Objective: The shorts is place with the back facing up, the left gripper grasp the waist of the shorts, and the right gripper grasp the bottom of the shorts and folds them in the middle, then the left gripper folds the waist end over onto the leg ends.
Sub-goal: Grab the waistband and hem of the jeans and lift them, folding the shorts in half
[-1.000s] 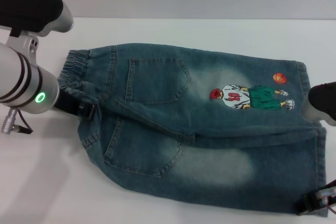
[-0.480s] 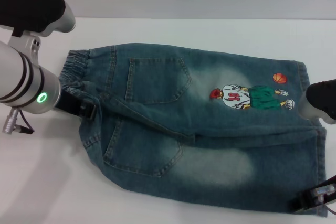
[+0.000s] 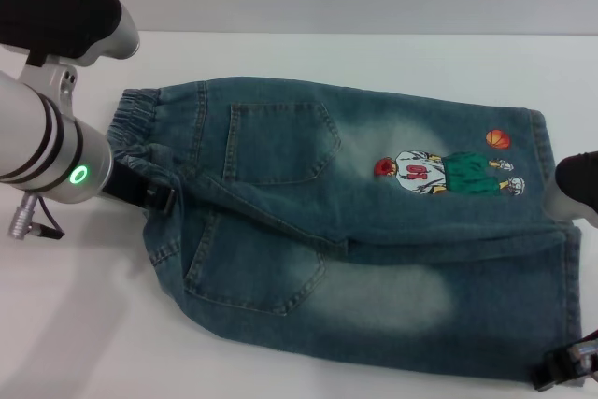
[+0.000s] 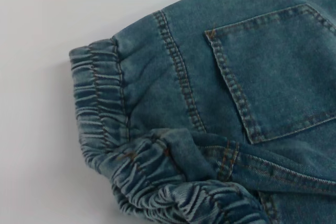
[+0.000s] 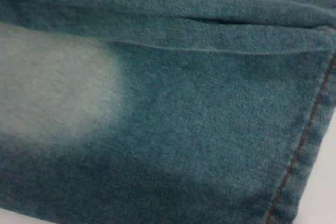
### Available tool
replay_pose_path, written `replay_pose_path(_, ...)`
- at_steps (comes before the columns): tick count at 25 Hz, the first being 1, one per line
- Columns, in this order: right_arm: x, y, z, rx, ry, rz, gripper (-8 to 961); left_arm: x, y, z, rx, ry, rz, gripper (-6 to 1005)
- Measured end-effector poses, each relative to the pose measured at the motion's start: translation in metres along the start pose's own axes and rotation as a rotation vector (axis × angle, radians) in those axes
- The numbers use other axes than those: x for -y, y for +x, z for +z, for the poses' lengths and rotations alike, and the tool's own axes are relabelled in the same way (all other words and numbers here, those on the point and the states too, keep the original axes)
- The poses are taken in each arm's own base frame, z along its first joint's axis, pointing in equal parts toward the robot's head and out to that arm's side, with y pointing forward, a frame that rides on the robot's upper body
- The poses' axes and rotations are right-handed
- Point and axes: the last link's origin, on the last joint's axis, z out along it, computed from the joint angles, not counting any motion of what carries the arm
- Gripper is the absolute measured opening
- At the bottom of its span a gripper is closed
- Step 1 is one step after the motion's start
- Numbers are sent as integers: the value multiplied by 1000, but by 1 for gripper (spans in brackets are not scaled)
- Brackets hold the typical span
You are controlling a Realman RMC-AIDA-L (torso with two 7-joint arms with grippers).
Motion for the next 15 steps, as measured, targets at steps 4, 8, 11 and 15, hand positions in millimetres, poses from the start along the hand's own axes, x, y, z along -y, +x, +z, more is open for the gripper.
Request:
replay_pose_path(4, 1, 1, 1, -7, 4, 3, 579, -1, 0, 0, 1, -3, 2, 213)
replay_pose_path(8, 1, 0, 2, -2, 3, 5, 570, -2, 1, 0, 1, -5, 3, 213)
replay_pose_path(11, 2, 0, 4, -4, 3, 7, 563, -2, 1, 0, 1, -8, 3, 214)
replay_pose_path(15, 1, -2, 5, 4, -5, 7, 555, -3, 1, 0, 0, -10, 4, 214)
